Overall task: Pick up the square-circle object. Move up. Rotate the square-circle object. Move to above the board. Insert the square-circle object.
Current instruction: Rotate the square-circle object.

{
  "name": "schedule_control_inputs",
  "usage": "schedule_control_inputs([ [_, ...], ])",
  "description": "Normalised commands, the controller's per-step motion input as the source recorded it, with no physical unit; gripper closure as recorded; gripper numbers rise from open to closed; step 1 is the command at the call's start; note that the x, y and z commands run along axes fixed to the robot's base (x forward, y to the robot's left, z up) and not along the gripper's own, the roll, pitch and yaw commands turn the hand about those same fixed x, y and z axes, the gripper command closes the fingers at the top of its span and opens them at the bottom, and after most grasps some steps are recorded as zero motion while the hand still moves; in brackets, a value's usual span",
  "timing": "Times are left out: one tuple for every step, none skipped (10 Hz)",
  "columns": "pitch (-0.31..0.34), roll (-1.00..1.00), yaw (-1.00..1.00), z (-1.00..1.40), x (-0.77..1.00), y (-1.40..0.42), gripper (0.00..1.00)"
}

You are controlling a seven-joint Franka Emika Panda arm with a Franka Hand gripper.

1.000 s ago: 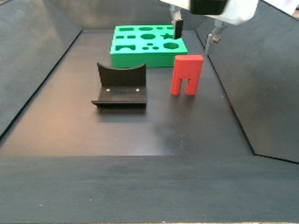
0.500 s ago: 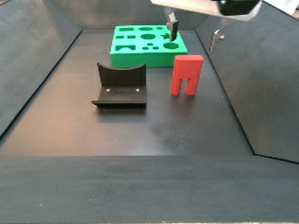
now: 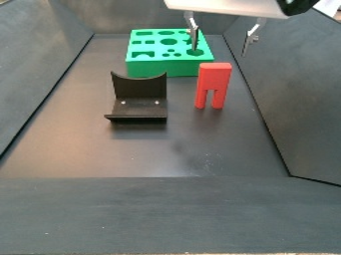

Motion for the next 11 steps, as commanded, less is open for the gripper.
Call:
schedule_control_inputs([
  [0.042,-0.01,0.93,-0.02,0.03,0.00,0.00],
  [0.041,-0.01,0.68,-0.02,0.03,0.00,0.00],
  [0.041,-0.01,0.46,-0.02,0.03,0.00,0.00],
  [0.040,-0.01,0.26,-0.02,0.03,0.00,0.00],
  [0.040,-0.01,0.16,-1.00,0.00,0.00,0.00],
  [0.018,-0.01,0.09,-1.00,0.02,0.00,0.00],
  [-0.007,-0.01,0.07,-1.00,0.03,0.00,0.00],
  [-0.014,-0.01,0.06,-1.00,0.03,0.00,0.00],
  [-0.027,-0.02,0.05,-0.87,0.03,-0.01,0.00],
  [-0.032,-0.02,0.05,-0.66,0.03,-0.01,0.00],
  [-0.032,-0.03,0.05,-0.51,0.03,-0.01,0.00],
])
